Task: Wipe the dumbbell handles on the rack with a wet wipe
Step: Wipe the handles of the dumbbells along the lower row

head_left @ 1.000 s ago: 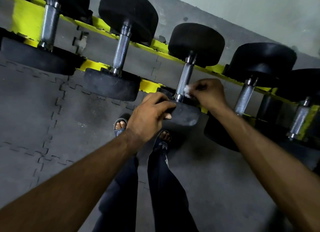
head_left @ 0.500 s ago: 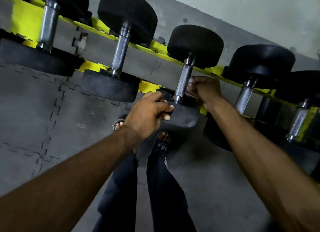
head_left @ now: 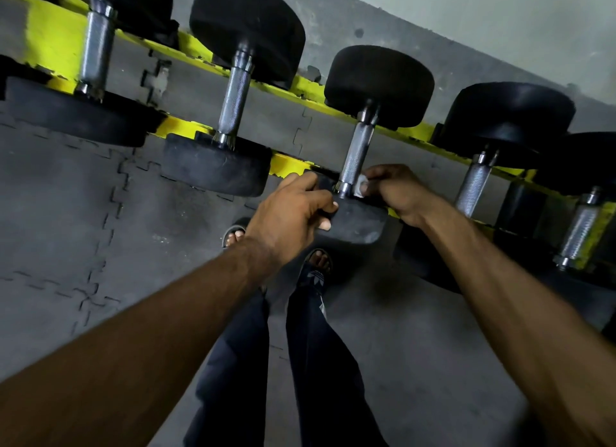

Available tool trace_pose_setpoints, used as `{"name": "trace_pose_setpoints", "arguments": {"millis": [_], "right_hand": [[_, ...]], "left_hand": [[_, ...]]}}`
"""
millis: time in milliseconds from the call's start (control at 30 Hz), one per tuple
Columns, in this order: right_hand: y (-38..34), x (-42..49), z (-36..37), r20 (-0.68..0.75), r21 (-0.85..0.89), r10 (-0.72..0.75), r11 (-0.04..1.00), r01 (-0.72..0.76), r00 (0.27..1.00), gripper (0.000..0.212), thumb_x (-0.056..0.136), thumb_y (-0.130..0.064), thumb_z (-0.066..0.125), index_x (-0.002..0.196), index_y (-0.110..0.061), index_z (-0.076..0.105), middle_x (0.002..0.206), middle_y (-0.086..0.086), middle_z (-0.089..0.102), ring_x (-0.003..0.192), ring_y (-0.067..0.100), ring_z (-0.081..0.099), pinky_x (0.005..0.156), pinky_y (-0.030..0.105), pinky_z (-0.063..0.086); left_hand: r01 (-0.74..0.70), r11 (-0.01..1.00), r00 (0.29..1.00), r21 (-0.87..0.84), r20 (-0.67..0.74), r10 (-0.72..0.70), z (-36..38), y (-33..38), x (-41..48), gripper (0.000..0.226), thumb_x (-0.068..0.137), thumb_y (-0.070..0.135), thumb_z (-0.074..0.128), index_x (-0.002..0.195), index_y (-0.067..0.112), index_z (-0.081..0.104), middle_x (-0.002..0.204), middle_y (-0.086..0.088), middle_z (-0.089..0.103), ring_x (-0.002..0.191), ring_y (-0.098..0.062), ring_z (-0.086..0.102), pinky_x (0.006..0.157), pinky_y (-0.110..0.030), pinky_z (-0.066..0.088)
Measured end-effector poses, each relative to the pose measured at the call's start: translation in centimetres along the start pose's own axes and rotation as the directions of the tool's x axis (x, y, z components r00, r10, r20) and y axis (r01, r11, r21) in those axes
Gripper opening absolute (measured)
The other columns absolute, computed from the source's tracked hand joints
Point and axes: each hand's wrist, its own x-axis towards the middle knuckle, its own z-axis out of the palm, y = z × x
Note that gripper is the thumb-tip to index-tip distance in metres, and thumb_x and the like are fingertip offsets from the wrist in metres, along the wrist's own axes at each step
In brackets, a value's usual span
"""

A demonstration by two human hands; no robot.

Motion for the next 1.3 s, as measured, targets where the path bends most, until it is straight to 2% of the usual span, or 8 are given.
{"name": "trace_pose_setpoints", "arguments": {"millis": [167,233,400,633,900,1000,1200,1300], "right_hand": [[-0.9,-0.3,-0.4,-0.196,0.124,-0.099,0.984,0.124,0.976,0.016,0.079,-0.002,0.079,0.083,-0.013,0.068,0.082,0.004,0.072,0.069,0.014,0.066,0.057,0.021,0.055],[-0.9,-0.4,0.1,-0.207,-0.135,-0.32,0.945,0.297,0.925,0.016,0.075,-0.008,0.083,0.08,-0.018,0.072,0.08,-0.003,0.072,0.071,0.009,0.068,0.062,0.018,0.054],[-1.7,0.6,0.3,0.234,-0.694,-0.689,0.376,0.614,0.686,0.014,0.089,-0.025,0.067,0.095,-0.015,0.074,0.094,-0.001,0.06,0.089,0.021,0.064,0.077,0.034,0.053],[-5.5,0.2,3.2,0.474,-0.88,-0.268,-0.106,0.463,0.839,0.019,0.09,-0.029,0.059,0.102,-0.024,0.072,0.102,0.007,0.069,0.093,0.034,0.065,0.064,0.033,0.046],[-9.3,1.0,5.7,0.431,-0.842,-0.08,-0.395,0.368,0.899,0.021,0.092,-0.023,0.06,0.11,-0.015,0.066,0.112,0.009,0.067,0.105,0.032,0.064,0.069,0.037,0.044],[-8.9,0.6,5.4,0.512,-0.826,-0.039,-0.297,0.479,0.858,0.019,0.085,-0.03,0.068,0.1,-0.019,0.072,0.1,0.007,0.07,0.095,0.031,0.067,0.065,0.036,0.043],[-6.2,0.0,0.6,0.394,-0.82,-0.55,0.151,0.552,0.736,0.013,0.083,-0.023,0.072,0.089,-0.013,0.078,0.093,0.006,0.071,0.088,0.027,0.067,0.074,0.028,0.05],[-3.3,-0.8,0.0,0.455,-0.771,-0.491,0.199,0.605,0.743,0.013,0.08,-0.015,0.074,0.092,-0.011,0.078,0.093,0.007,0.07,0.088,0.03,0.067,0.074,0.03,0.049]], "left_hand": [[0.025,1.0,1.0,0.018,0.017,-0.025,-0.1,0.2,-0.1,0.025,0.075,0.001,0.071,0.094,0.017,0.068,0.088,0.007,0.041,0.087,-0.023,0.047,0.062,-0.043,0.051],[0.015,1.0,1.0,0.018,0.017,-0.015,-0.2,0.2,0.0,0.025,0.074,0.001,0.071,0.094,0.016,0.069,0.088,0.006,0.041,0.086,-0.024,0.047,0.061,-0.043,0.05],[0.004,1.0,1.0,0.019,-0.007,-0.004,0.0,0.1,0.1,0.021,0.076,0.004,0.073,0.092,0.017,0.069,0.087,0.01,0.036,0.085,-0.022,0.045,0.06,-0.043,0.051],[-0.024,1.0,0.999,0.01,-0.03,0.024,0.3,-0.4,0.1,0.021,0.075,0.003,0.076,0.089,0.017,0.069,0.087,0.011,0.036,0.083,-0.02,0.044,0.059,-0.041,0.05],[-0.03,0.999,0.999,0.011,-0.04,0.031,0.4,-0.6,0.1,0.023,0.076,0.003,0.077,0.091,0.018,0.068,0.088,0.013,0.034,0.084,-0.02,0.045,0.058,-0.041,0.05],[-0.04,0.999,0.998,0.005,-0.052,0.04,0.6,-0.6,0.1,0.025,0.075,0.003,0.078,0.091,0.02,0.067,0.088,0.015,0.03,0.083,-0.022,0.047,0.059,-0.04,0.05],[-0.017,1.0,0.999,-0.001,-0.044,0.017,0.5,-0.4,0.1,0.023,0.076,0.002,0.078,0.091,0.018,0.069,0.086,0.013,0.034,0.084,-0.021,0.047,0.058,-0.042,0.051],[-0.028,1.0,0.999,0.001,-0.041,0.028,0.4,-0.3,0.1,0.021,0.076,0.005,0.078,0.091,0.017,0.07,0.086,0.012,0.033,0.083,-0.017,0.042,0.058,-0.041,0.051]]}}
